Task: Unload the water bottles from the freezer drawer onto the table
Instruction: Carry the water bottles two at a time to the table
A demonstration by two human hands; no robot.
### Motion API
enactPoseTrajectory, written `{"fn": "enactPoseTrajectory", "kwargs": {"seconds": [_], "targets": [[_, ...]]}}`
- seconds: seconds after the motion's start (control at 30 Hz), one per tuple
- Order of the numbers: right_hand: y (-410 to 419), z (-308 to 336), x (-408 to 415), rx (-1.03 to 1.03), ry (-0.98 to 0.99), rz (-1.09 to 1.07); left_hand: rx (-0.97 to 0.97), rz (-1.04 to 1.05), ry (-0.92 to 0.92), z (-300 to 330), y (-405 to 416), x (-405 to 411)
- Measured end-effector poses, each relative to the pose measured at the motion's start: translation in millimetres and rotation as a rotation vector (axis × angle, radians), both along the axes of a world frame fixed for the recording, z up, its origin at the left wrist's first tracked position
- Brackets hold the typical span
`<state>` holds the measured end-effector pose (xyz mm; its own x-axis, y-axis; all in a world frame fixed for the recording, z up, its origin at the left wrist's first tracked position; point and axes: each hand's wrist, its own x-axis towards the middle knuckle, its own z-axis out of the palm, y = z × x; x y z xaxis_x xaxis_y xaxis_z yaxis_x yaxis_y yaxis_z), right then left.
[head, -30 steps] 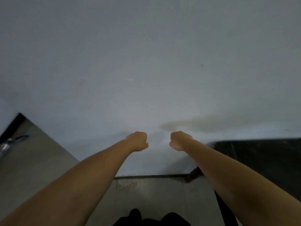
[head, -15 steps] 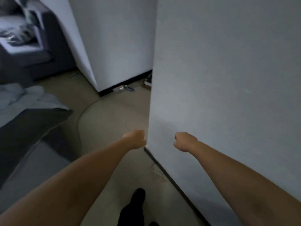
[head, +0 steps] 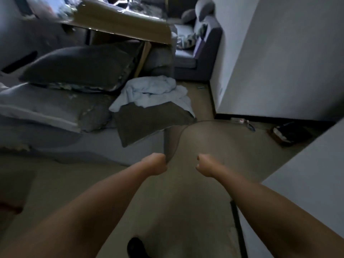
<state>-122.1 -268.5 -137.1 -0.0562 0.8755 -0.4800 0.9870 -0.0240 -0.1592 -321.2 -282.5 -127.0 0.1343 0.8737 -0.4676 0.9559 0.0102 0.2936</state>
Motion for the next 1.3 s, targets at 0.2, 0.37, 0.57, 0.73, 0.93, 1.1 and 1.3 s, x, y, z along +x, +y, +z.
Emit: {"fn": "enactPoseTrajectory", "kwargs": {"seconds": [0.2,0.37,0.57,0.73,0.93,1.1,1.3], "targets": [[59,5,-102,0.006,-0.019,0.134,0.018,0.068,0.018,3,39,-99],[98,14,-193,0.013,-0.036,0.226,0.039,0.189,0.013,12,64,-194],[131,21,-317,-0.036,-0.093,0.454,0.028,0.436,-0.002,-4,49,-308],[133,15,-431,-0.052,-0.115,0.742,0.026,0.666,-0.009,-18,10,-395],[133,5,-588,0.02,-0.057,1.033,0.008,0.975,-0.037,-19,-23,-504],[146,2,-712,0.083,-0.054,1.243,0.035,1.152,-0.047,-11,-23,-586],[128,6,-849,0.04,-0.072,1.499,0.099,1.386,-0.061,8,-53,-662]]}}
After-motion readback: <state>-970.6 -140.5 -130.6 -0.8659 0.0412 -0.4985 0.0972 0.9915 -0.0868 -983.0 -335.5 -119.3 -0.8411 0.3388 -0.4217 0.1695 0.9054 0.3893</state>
